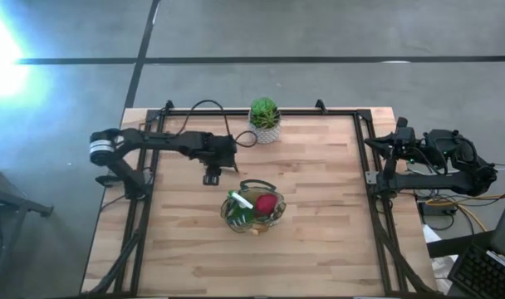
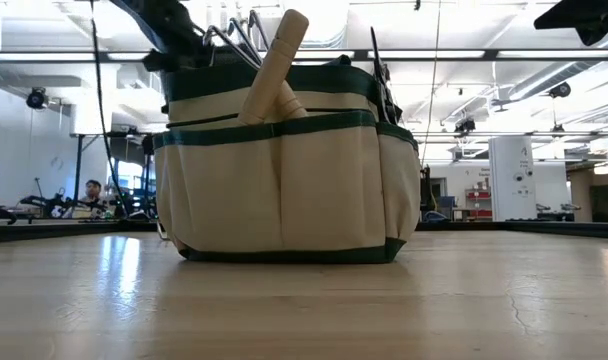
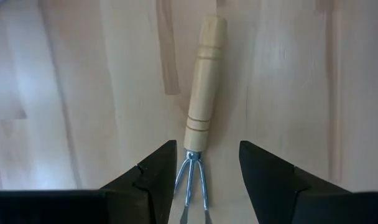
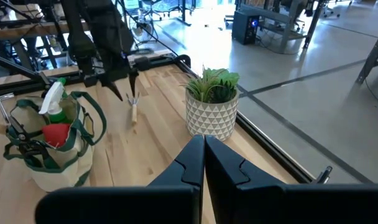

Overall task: Pick & Place Garden tools in Gardening bag
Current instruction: Put the light brown hand rake into the white gardening bag

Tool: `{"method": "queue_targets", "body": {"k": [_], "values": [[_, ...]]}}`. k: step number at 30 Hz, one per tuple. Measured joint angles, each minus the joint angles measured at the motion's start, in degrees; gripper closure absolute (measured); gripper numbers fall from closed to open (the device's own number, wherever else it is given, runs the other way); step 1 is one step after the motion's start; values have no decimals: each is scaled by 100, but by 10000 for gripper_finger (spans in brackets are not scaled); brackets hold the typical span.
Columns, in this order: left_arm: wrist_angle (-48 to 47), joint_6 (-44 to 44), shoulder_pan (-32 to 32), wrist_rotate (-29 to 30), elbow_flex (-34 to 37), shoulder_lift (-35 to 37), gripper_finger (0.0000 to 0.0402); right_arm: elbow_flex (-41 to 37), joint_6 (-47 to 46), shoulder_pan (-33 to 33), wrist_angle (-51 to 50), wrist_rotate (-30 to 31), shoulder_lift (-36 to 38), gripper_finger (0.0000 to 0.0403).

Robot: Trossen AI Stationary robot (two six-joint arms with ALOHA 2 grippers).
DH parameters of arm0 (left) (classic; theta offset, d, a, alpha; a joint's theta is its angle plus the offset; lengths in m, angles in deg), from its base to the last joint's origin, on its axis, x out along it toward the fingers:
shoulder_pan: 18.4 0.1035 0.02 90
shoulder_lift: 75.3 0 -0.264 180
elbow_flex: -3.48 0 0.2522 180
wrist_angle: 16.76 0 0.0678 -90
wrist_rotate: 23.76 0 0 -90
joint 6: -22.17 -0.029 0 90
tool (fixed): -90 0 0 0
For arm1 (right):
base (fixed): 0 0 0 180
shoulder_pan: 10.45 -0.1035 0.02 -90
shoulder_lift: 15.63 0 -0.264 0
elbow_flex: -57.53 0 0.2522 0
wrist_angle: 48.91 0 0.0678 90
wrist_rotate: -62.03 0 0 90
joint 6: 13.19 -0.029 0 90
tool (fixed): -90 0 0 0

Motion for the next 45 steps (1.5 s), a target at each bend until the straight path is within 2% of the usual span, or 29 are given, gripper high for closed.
{"method": "queue_targets", "body": {"k": [8,17,23,40,45], "values": [[-402,-305,138,15,-325,-603,225,0,0,0,0,1,0,394],[-276,-411,237,-9,-345,-746,225,0,2,0,0,1,-2,394],[-93,-551,237,-424,-345,-750,225,0,2,0,0,1,-2,394],[4,-683,266,-390,-371,-1396,225,0,2,2,0,1,-2,394],[10,-716,264,-413,-360,-1432,253,0,2,2,0,1,-2,394]]}}
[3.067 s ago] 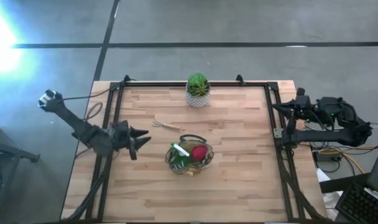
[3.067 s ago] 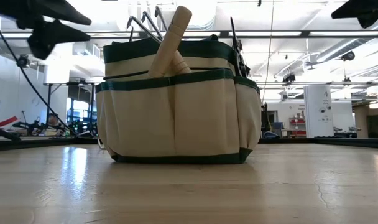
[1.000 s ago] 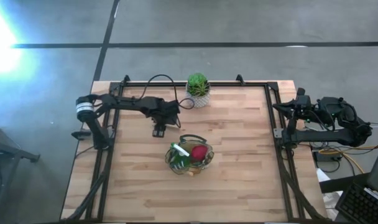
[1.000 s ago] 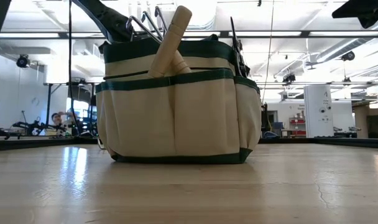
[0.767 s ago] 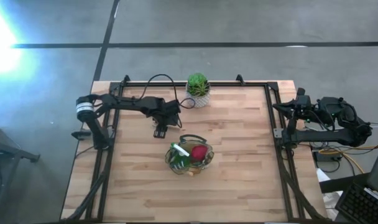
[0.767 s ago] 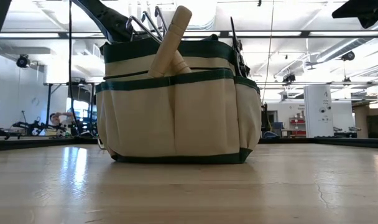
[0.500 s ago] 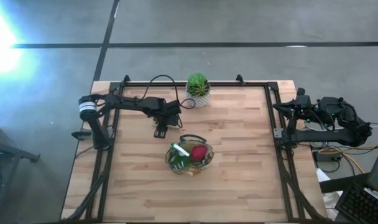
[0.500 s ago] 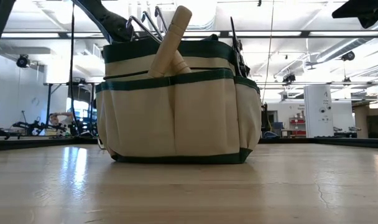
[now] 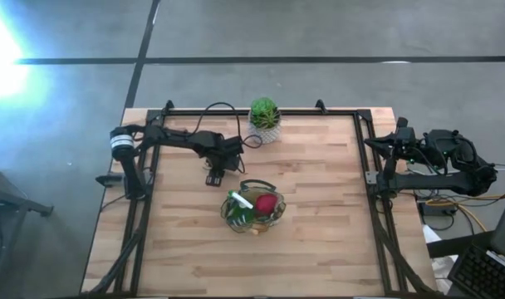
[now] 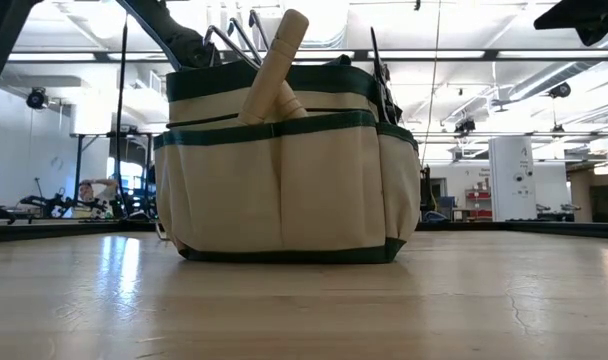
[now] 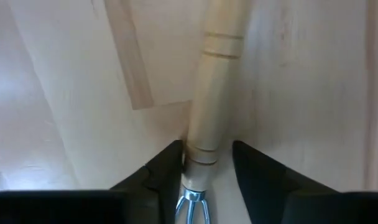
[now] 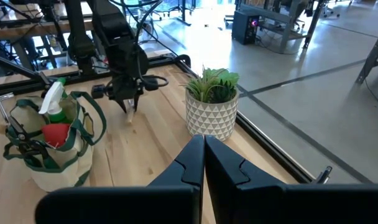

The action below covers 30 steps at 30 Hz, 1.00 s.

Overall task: Pick & Place Garden tools in Gardening bag
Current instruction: Put the light brown hand rake into the white gardening bag

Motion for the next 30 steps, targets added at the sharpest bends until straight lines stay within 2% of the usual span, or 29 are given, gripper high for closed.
{"method": "queue_targets", "body": {"k": [5,6,30], "values": [[-68,6,-7,-66,5,49,336,0,0,0,2,0,0,394],[-72,5,-5,-89,4,48,342,0,0,0,1,0,0,394],[-89,156,0,-245,17,86,342,0,0,0,2,0,0,394]]}}
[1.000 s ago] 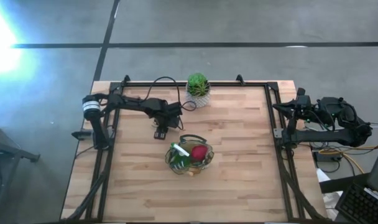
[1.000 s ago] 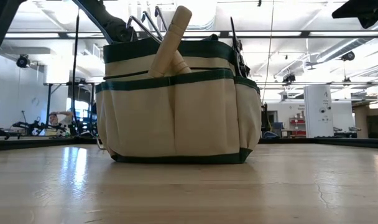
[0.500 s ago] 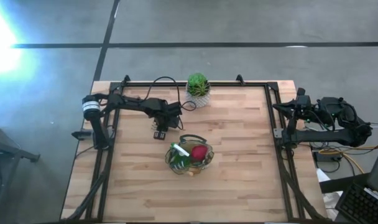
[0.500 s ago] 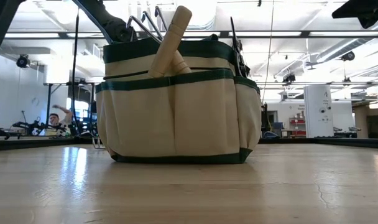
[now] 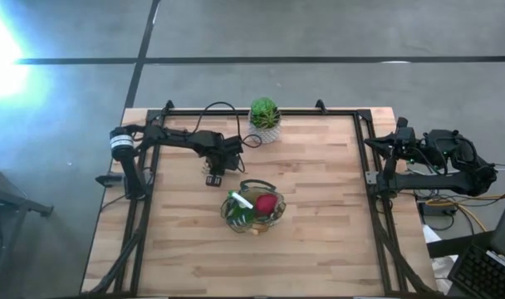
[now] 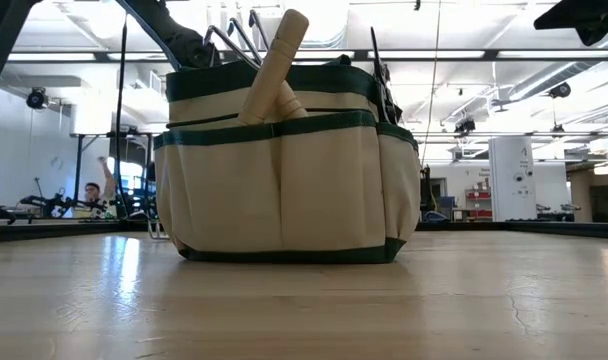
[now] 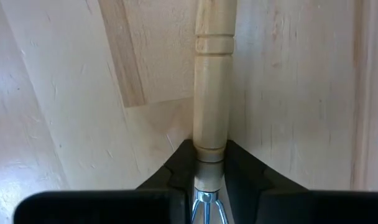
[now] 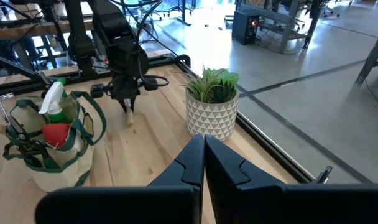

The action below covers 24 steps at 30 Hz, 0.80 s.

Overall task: Pick & Place Garden tools in Gardening bag
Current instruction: Put the light brown hand rake into the white gardening bag

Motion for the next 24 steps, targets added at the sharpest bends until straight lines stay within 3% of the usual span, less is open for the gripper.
{"method": "queue_targets", "body": {"k": [10,24], "values": [[-153,342,0,-60,37,272,342,0,0,0,-1,0,0,394],[-146,1224,-6,158,55,1505,342,0,-1,0,0,0,0,394]]}}
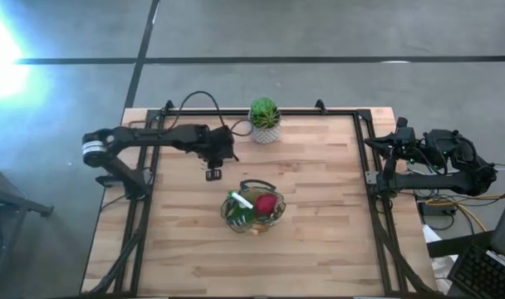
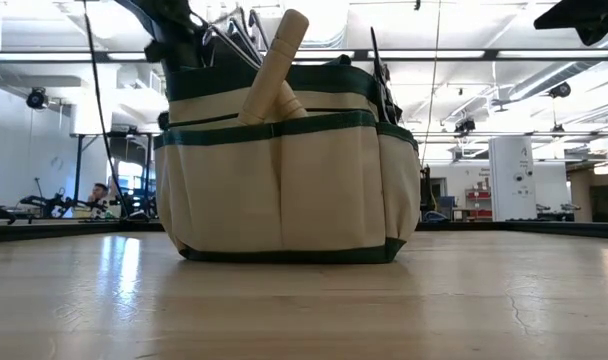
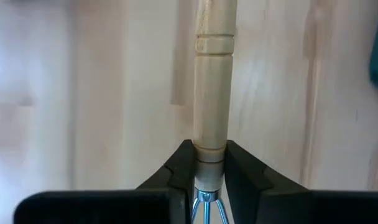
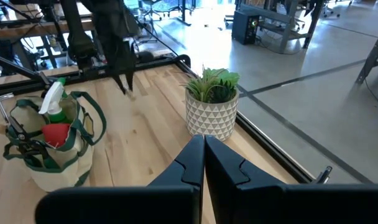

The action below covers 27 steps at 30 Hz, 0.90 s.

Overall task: Pick & Place Garden tools in Gardening bag
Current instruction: Put the light brown hand rake into the white gardening bag

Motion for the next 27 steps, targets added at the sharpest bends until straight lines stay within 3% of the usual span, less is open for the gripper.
{"method": "queue_targets", "body": {"k": [7,15,20,27], "values": [[339,482,6,408,0,796,342,0,1,0,-2,0,0,394],[1721,886,-89,455,37,1521,342,0,1,0,-1,0,0,394],[2736,1283,-372,524,37,1701,342,0,1,-1,0,0,0,394],[4138,1579,-1134,1383,37,1567,342,0,1,0,-2,0,0,394]]}}
